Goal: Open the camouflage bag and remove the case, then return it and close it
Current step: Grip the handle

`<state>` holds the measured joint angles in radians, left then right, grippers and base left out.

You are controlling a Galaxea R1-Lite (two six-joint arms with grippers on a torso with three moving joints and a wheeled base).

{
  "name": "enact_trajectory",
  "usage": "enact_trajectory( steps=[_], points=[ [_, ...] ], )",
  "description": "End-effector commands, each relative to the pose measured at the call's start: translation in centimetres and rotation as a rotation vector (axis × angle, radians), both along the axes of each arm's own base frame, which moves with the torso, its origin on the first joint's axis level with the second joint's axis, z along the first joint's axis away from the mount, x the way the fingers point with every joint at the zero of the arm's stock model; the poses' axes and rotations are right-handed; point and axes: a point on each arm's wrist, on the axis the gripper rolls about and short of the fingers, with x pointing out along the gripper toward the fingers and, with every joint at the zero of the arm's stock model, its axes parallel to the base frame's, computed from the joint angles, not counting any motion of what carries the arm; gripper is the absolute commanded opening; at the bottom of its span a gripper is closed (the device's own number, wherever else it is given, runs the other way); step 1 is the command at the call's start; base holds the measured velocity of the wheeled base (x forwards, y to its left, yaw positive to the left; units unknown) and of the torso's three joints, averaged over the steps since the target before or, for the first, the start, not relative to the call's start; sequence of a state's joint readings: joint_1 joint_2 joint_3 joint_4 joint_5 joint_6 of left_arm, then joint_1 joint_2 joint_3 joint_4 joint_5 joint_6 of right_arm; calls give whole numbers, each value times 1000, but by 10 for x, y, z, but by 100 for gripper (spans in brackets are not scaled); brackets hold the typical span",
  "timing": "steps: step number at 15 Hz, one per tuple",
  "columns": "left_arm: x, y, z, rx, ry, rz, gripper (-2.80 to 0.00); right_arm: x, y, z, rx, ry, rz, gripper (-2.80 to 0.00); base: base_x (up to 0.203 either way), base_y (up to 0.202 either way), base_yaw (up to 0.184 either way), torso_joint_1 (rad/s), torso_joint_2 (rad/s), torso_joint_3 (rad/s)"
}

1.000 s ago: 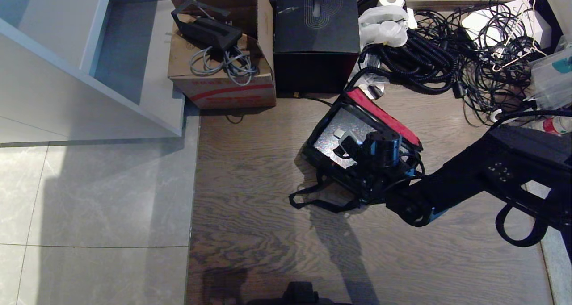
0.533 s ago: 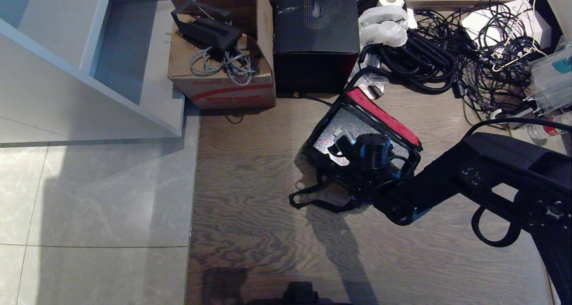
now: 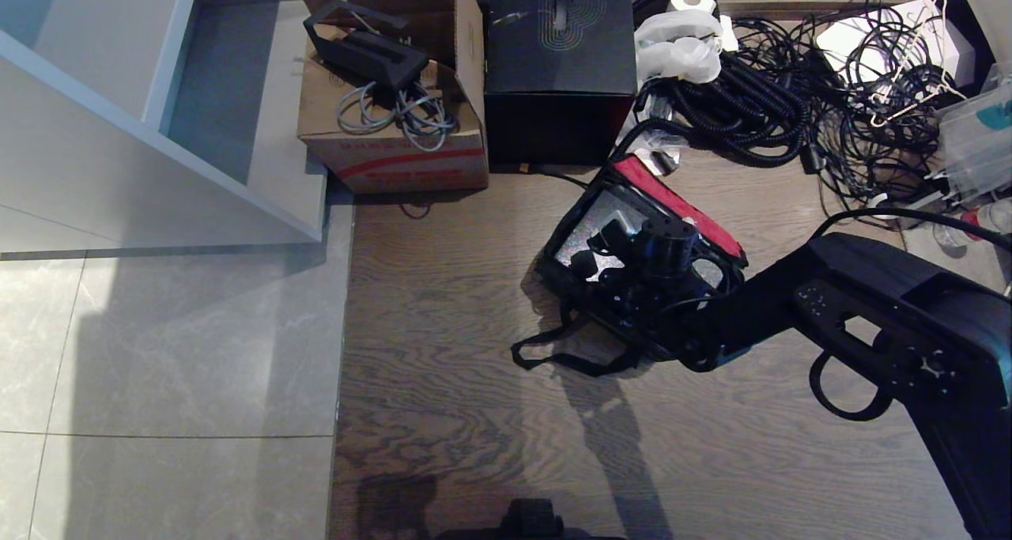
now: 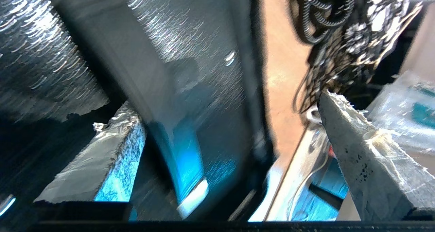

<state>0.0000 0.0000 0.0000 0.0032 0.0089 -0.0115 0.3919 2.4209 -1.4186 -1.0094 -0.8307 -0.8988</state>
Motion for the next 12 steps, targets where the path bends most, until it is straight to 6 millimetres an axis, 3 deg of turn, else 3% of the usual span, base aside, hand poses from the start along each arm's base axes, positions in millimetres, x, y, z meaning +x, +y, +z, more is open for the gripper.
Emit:
enact_trajectory(
  steps=[1, 4, 8, 10, 11, 12],
  points=[
    [0, 0, 0, -1, 0, 0, -280, 7, -11, 7, 6, -30, -36, 0, 0, 0, 0, 0, 0, 0],
    [0, 0, 0, -1, -2, 0, -280, 20, -25, 22, 25, -85, -74, 0, 0, 0, 0, 0, 0, 0],
    [0, 0, 0, -1, 0, 0, -280, 26, -29, 13, 21, -73, -86, 0, 0, 0, 0, 0, 0, 0],
    [0, 0, 0, -1, -1, 0, -280, 29, -28, -6, 12, -39, -87, 0, 0, 0, 0, 0, 0, 0],
    [0, 0, 0, -1, 0, 0, -280, 29, -28, -9, 8, -28, -87, -280, 0, 0, 0, 0, 0, 0],
    [0, 0, 0, -1, 0, 0, -280, 29, -28, -9, 8, -28, -87, -280, 0, 0, 0, 0, 0, 0]
  ],
)
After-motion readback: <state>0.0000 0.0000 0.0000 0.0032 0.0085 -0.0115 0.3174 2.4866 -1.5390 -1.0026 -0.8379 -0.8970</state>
